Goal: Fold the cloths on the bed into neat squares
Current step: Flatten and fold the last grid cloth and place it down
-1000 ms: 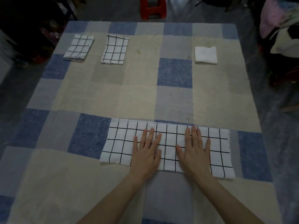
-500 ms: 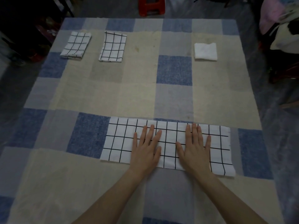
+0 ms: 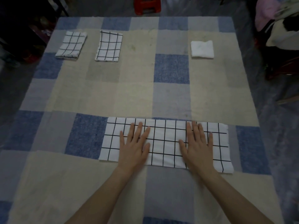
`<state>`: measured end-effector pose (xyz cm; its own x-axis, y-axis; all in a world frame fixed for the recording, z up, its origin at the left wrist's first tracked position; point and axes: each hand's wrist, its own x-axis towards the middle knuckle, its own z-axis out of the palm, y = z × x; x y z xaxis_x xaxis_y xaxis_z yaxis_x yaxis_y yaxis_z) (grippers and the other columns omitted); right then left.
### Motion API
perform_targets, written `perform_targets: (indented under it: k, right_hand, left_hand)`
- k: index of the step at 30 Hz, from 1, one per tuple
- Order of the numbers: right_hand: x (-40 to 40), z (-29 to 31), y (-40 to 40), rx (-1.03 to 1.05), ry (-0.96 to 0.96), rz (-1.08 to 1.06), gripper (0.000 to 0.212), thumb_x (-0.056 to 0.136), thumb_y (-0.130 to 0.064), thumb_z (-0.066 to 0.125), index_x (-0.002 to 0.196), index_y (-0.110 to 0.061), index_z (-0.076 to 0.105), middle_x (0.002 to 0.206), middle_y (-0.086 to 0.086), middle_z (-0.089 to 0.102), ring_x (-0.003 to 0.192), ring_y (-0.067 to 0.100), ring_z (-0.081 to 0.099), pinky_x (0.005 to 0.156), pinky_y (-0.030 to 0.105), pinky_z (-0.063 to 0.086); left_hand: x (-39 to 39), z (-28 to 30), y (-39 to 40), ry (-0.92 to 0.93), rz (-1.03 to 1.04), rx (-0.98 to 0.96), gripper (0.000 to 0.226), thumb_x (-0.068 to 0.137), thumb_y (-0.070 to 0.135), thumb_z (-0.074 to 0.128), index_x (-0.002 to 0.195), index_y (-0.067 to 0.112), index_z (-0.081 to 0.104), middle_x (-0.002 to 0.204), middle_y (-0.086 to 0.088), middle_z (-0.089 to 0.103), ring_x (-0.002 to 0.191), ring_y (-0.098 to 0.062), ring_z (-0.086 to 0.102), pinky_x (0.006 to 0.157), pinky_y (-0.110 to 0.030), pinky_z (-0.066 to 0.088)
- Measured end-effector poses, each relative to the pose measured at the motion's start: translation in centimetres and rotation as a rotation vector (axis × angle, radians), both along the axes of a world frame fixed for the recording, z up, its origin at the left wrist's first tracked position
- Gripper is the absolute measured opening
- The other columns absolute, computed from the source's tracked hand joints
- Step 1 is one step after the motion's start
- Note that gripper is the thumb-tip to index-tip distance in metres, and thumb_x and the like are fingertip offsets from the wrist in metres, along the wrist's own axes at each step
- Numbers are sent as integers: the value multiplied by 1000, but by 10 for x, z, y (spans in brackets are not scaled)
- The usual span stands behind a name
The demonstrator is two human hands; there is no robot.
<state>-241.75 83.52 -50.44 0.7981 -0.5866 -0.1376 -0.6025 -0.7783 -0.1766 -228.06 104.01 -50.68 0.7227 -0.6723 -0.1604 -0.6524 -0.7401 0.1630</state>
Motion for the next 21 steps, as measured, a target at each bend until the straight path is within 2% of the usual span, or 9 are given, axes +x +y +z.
perform_targets:
  k: [6, 9, 13, 15, 17, 21]
  right_hand:
    - [-25, -2, -40, -27, 18, -150, 66, 94, -53, 14, 154, -26, 4, 162, -1, 2, 149, 16, -1, 118, 54, 4]
    - [-16, 15, -31, -61, -77, -205, 67, 95, -45, 18, 152, -11, 15, 161, 10, 8, 148, 24, 5, 117, 57, 8]
    - [34, 33, 56, 79, -302, 110, 62, 96, -35, 31, 150, -6, 23, 159, 13, 17, 148, 25, 12, 118, 50, 10]
    - [50, 25, 97, 163, -275, 208, 60, 96, -35, 31, 150, -10, 24, 159, 10, 20, 148, 23, 14, 117, 49, 12]
    - [54, 12, 115, 183, -174, 222, 60, 97, -37, 31, 152, -14, 22, 160, 7, 18, 148, 19, 11, 117, 46, 11]
    - [36, -1, 96, 139, -72, 217, 60, 99, -42, 27, 153, -19, 15, 161, 2, 11, 149, 16, 4, 118, 45, 7]
  left_hand:
    - [11, 2, 20, -4, -92, -4, 71, 92, 63, 32, 154, 34, 12, 163, 3, 0, 149, -24, -4, 114, -63, 1]
    - [10, 1, 20, -9, -89, 9, 74, 91, 64, 35, 154, 33, 12, 163, 2, -2, 149, -25, -5, 113, -65, 4]
    - [10, 4, 18, 2, -85, 23, 72, 92, 63, 31, 154, 34, 10, 163, 2, -4, 149, -25, -7, 113, -65, 2]
    - [10, 5, 17, 14, -84, 29, 68, 93, 59, 23, 154, 33, 8, 163, 2, -4, 149, -25, -8, 112, -66, 3]
    - [11, 4, 17, 14, -97, 40, 69, 91, 54, 25, 154, 31, 9, 163, 0, -2, 149, -27, -7, 111, -68, 7]
    - [12, 1, 18, 3, -102, 35, 72, 91, 63, 29, 154, 33, 11, 163, 2, -2, 149, -25, -6, 113, -65, 1]
